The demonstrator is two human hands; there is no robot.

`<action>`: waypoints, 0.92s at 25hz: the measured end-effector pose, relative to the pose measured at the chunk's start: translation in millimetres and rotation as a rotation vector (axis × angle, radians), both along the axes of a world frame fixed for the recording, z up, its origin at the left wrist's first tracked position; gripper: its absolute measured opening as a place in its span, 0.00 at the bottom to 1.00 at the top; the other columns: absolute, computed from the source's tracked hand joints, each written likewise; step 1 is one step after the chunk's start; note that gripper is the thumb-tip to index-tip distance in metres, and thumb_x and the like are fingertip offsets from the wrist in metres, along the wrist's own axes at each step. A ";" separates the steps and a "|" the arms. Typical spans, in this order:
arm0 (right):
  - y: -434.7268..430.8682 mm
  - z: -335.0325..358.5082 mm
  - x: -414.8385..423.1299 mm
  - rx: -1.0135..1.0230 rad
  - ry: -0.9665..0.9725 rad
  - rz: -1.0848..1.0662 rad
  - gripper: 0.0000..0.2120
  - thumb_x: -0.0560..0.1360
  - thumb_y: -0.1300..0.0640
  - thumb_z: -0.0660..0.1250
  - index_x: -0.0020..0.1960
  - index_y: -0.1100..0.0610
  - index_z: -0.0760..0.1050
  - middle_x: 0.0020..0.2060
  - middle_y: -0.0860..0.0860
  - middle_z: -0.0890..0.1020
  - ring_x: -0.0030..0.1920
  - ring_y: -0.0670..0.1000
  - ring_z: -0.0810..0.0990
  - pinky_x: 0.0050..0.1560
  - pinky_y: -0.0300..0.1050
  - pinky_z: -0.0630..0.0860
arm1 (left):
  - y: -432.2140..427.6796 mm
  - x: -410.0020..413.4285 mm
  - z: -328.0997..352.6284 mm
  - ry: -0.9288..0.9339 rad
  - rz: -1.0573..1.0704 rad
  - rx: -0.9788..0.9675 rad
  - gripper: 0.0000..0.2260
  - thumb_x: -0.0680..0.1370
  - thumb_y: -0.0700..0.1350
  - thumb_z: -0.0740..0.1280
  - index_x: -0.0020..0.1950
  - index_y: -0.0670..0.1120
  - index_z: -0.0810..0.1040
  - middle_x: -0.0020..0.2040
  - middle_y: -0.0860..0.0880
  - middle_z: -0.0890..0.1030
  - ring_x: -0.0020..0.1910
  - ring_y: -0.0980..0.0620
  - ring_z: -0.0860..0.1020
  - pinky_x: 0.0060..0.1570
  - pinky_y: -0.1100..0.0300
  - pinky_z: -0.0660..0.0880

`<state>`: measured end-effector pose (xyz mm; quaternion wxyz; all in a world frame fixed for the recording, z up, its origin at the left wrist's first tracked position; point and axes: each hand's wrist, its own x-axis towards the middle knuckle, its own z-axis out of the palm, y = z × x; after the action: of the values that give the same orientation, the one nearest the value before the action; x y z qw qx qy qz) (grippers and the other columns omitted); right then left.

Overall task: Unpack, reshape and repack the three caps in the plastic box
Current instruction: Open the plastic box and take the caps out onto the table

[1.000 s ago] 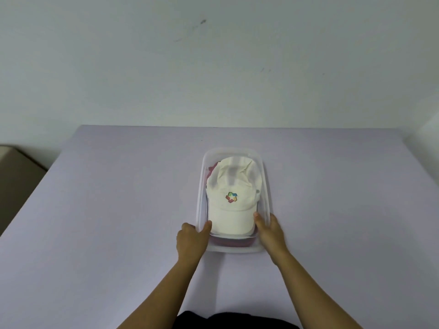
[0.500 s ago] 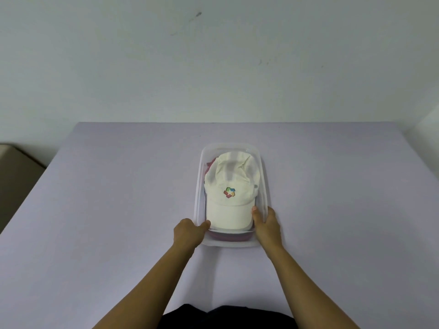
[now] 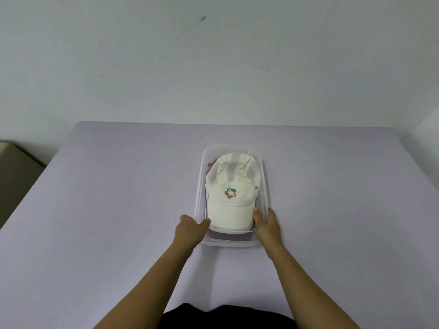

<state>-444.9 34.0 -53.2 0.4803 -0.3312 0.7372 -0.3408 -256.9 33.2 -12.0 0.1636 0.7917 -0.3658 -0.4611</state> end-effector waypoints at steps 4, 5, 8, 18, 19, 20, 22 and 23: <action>1.4 5.7 -3.1 -0.002 -0.037 0.001 0.28 0.77 0.44 0.60 0.72 0.55 0.60 0.68 0.55 0.70 0.66 0.57 0.70 0.60 0.47 0.68 | 1.3 0.4 -1.5 -0.044 0.002 -0.022 0.28 0.73 0.54 0.69 0.62 0.36 0.66 0.56 0.38 0.74 0.45 0.47 0.75 0.39 0.57 0.74; 2.4 7.8 -4.3 -0.001 -0.059 -0.003 0.27 0.77 0.45 0.60 0.72 0.55 0.60 0.68 0.55 0.70 0.66 0.57 0.70 0.59 0.46 0.67 | 2.7 -0.5 -0.3 -0.034 0.008 -0.029 0.26 0.73 0.54 0.69 0.59 0.36 0.67 0.52 0.40 0.74 0.41 0.49 0.74 0.35 0.60 0.72; 2.7 10.4 -7.6 0.017 -0.098 0.023 0.27 0.77 0.45 0.60 0.72 0.54 0.59 0.69 0.54 0.69 0.67 0.56 0.69 0.57 0.45 0.66 | 5.5 -2.3 0.9 0.037 0.037 -0.054 0.20 0.74 0.53 0.69 0.49 0.39 0.65 0.35 0.49 0.66 0.31 0.55 0.64 0.27 0.64 0.61; 1.9 1.6 -6.9 0.011 -0.079 0.036 0.30 0.75 0.40 0.60 0.72 0.54 0.61 0.67 0.54 0.71 0.65 0.56 0.71 0.63 0.51 0.70 | 8.1 3.9 15.3 0.091 -0.026 -0.048 0.19 0.75 0.54 0.67 0.54 0.41 0.67 0.43 0.49 0.71 0.38 0.54 0.69 0.34 0.64 0.67; 1.9 2.3 -7.1 0.009 -0.083 0.036 0.30 0.75 0.41 0.60 0.72 0.54 0.61 0.67 0.54 0.72 0.65 0.56 0.71 0.62 0.51 0.70 | 7.6 3.4 15.5 0.067 -0.014 -0.048 0.20 0.75 0.53 0.68 0.56 0.41 0.66 0.47 0.47 0.71 0.41 0.53 0.70 0.37 0.63 0.69; 1.3 2.2 -7.7 0.010 -0.085 0.038 0.30 0.75 0.41 0.60 0.72 0.54 0.61 0.67 0.54 0.72 0.65 0.56 0.71 0.63 0.51 0.69 | 8.0 2.6 14.9 0.039 0.003 -0.061 0.20 0.74 0.53 0.69 0.56 0.41 0.67 0.49 0.45 0.71 0.43 0.51 0.71 0.39 0.61 0.70; 0.4 3.9 -9.2 0.022 -0.110 0.033 0.30 0.75 0.40 0.60 0.72 0.53 0.61 0.68 0.53 0.71 0.65 0.56 0.71 0.65 0.52 0.69 | 11.8 -1.9 16.9 0.119 0.082 -0.131 0.17 0.75 0.50 0.69 0.54 0.42 0.67 0.47 0.44 0.71 0.40 0.51 0.70 0.39 0.61 0.71; 0.1 5.5 -10.2 0.029 -0.135 0.034 0.31 0.75 0.38 0.59 0.72 0.52 0.61 0.68 0.52 0.70 0.66 0.55 0.70 0.66 0.53 0.68 | 14.5 -6.0 19.7 0.270 0.157 -0.174 0.16 0.75 0.48 0.69 0.54 0.43 0.66 0.45 0.44 0.73 0.39 0.52 0.72 0.38 0.63 0.71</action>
<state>-455.2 34.1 -47.8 0.5392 -0.3129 0.7023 -0.3436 -262.9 47.7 7.7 0.3146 0.7315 -0.3159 -0.5159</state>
